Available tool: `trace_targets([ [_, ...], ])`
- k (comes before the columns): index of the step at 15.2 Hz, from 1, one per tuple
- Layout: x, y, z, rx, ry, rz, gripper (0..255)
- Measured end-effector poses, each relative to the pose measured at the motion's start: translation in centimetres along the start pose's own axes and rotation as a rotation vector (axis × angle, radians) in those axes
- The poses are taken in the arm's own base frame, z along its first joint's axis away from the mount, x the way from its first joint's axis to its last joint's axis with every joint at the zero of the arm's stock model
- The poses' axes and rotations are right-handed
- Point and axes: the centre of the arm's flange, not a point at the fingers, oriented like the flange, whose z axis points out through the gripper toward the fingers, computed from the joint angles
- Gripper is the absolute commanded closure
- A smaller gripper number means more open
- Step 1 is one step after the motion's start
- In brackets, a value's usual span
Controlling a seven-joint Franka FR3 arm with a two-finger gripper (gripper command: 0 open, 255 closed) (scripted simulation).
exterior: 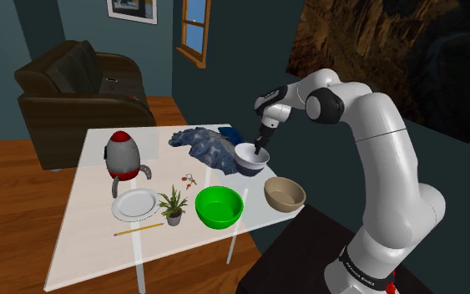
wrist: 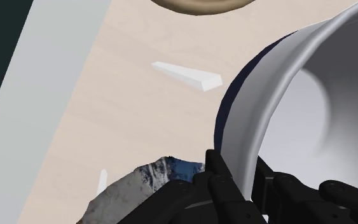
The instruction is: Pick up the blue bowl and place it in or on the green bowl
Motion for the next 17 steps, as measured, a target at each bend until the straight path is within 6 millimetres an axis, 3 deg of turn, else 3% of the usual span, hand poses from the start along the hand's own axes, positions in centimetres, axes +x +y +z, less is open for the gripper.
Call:
trace_targets([
  [7, -0.1, -1.4, -3.0, 0.000, 0.000, 0.000, 255],
  [17, -2.0, -13.5, -2.1, 0.000, 0.000, -0.001, 255],
])
